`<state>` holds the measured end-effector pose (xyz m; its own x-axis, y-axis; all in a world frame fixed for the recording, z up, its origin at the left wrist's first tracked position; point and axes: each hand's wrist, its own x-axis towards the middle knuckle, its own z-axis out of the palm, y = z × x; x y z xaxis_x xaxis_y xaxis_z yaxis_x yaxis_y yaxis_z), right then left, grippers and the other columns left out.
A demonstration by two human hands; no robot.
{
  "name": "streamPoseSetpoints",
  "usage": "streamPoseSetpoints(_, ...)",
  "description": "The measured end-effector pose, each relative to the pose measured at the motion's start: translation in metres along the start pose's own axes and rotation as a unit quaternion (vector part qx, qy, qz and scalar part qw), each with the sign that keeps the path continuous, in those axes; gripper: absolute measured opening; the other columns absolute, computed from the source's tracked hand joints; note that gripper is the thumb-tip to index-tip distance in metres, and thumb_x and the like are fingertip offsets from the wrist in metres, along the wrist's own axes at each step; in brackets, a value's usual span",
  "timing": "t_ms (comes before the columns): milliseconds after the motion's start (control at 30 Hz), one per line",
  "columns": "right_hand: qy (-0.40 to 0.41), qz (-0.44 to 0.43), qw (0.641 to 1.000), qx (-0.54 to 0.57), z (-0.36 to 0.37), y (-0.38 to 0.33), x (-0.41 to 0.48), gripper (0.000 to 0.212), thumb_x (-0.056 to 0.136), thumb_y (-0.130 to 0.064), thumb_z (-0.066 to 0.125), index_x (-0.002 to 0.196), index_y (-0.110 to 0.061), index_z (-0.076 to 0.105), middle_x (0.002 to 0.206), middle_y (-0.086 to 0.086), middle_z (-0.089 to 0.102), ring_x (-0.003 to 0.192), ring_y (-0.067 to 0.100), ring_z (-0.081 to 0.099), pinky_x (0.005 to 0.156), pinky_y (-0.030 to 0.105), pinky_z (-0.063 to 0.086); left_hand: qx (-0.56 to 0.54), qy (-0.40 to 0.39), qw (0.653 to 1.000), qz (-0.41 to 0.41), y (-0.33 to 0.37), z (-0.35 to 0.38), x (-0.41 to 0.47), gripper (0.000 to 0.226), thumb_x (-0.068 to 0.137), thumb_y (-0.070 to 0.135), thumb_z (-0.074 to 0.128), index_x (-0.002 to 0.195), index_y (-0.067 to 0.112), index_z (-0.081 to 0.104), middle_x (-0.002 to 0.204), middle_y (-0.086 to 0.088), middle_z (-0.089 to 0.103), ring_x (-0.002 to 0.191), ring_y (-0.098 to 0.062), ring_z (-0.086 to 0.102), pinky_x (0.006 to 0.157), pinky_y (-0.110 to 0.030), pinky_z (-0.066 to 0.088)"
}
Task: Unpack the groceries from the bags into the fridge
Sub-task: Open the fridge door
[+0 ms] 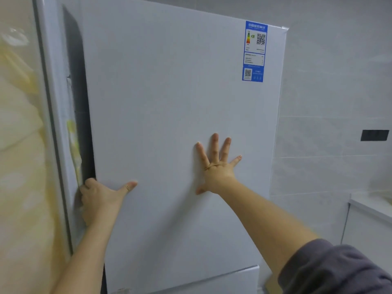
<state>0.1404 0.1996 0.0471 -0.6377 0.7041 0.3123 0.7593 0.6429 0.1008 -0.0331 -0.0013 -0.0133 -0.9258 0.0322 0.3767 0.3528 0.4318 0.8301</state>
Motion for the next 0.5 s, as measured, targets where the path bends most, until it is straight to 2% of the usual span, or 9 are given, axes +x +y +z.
streamPoseSetpoints(133,0.007,-0.029,1.000,0.003,-0.006,0.009,-0.019,0.147,0.065,-0.072,0.072,0.101,-0.037,-0.066,0.113,0.011,-0.072,0.110,0.047,-0.058,0.099,0.083,0.004,0.005,-0.008,1.000,-0.001,-0.008,-0.020,-0.015,0.106,0.055,0.059,0.086,0.127,-0.004,0.040,0.127,-0.028,0.049,0.112,-0.047,0.052,0.072,-0.049,0.044)
streamPoseSetpoints(300,0.033,-0.094,0.995,0.030,-0.011,0.030,-0.043,0.128,0.077,-0.070,0.062,0.121,-0.043,-0.055,0.124,0.006,-0.068,0.130,0.047,-0.044,0.109,0.075,0.004,0.021,-0.031,0.999,0.008,-0.005,-0.045,-0.037,0.101,0.056,0.062,0.085,0.120,-0.004,0.044,0.122,-0.027,0.054,0.104,-0.047,0.057,0.065,-0.042,0.040)
streamPoseSetpoints(400,0.072,-0.113,0.986,0.097,-0.014,0.032,-0.059,0.107,0.087,-0.061,0.058,0.146,-0.040,-0.029,0.149,0.006,-0.047,0.144,0.041,-0.027,0.111,0.072,0.008,0.029,-0.029,0.999,0.009,-0.002,-0.055,-0.052,0.097,0.058,0.060,0.085,0.117,-0.006,0.045,0.121,-0.029,0.055,0.104,-0.048,0.058,0.065,-0.041,0.037)
streamPoseSetpoints(500,0.095,-0.112,0.971,0.188,-0.020,0.023,-0.076,0.088,0.093,-0.052,0.055,0.154,-0.035,-0.006,0.160,0.004,-0.028,0.148,0.034,-0.019,0.113,0.069,0.011,0.031,-0.028,0.999,0.006,0.001,-0.064,-0.067,0.094,0.059,0.059,0.084,0.117,-0.005,0.045,0.120,-0.029,0.056,0.103,-0.048,0.058,0.065,-0.041,0.037)
